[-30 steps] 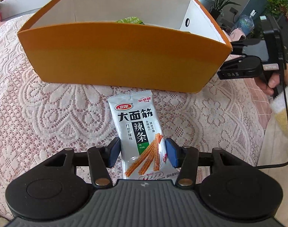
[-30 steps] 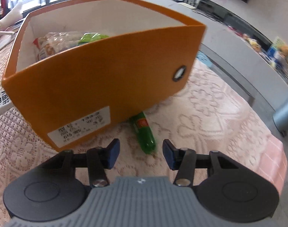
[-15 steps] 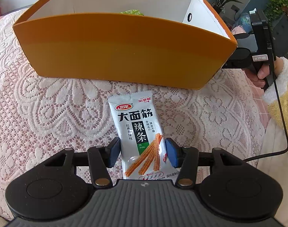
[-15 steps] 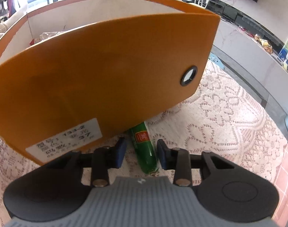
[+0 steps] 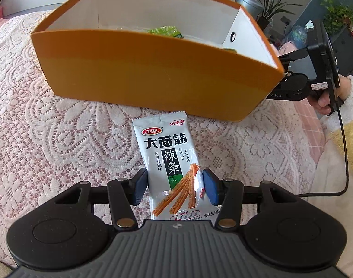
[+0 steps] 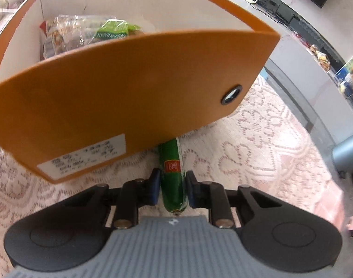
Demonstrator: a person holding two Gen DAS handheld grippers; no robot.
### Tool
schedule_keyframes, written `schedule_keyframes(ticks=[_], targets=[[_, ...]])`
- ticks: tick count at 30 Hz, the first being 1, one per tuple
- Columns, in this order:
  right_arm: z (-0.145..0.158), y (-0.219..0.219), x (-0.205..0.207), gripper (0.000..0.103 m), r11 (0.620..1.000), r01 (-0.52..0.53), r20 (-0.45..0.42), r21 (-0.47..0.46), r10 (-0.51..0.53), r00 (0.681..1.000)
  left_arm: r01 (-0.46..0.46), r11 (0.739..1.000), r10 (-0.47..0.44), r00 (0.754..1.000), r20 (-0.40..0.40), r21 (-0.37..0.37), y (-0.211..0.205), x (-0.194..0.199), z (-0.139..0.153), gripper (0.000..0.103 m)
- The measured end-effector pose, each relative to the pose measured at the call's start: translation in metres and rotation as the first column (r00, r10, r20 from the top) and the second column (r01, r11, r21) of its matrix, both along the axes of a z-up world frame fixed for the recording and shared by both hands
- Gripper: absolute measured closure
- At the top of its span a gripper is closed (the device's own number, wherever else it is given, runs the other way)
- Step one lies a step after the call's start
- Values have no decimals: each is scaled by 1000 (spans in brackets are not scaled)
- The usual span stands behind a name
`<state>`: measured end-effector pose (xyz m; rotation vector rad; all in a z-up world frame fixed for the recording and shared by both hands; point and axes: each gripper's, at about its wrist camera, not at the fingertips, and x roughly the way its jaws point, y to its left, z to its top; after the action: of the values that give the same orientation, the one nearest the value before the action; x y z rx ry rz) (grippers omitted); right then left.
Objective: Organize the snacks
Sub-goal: 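Lift the noodle pack and green sausage and carry both over the orange box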
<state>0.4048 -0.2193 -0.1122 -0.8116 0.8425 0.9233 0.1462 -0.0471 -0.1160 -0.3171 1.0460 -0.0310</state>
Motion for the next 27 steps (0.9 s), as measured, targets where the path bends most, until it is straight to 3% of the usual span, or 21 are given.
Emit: schedule_keyframes(ticks=[4, 15, 23, 27], targets=[[12, 1, -6, 84, 996, 9, 55, -87, -5, 998, 1, 1000, -1, 1000, 22, -18, 6, -12, 6, 45], [46, -9, -37, 83, 978, 39, 130, -203, -12, 991, -4, 998, 10, 996, 92, -64, 22, -44, 31, 45], [87, -20, -65, 83, 978, 81, 194, -193, -43, 980, 39, 998, -30, 987, 160, -55, 37, -65, 64, 45], [115, -23, -88, 83, 981, 77, 242, -176, -33, 970, 44, 999, -40, 983, 181, -15, 40, -64, 81, 45]])
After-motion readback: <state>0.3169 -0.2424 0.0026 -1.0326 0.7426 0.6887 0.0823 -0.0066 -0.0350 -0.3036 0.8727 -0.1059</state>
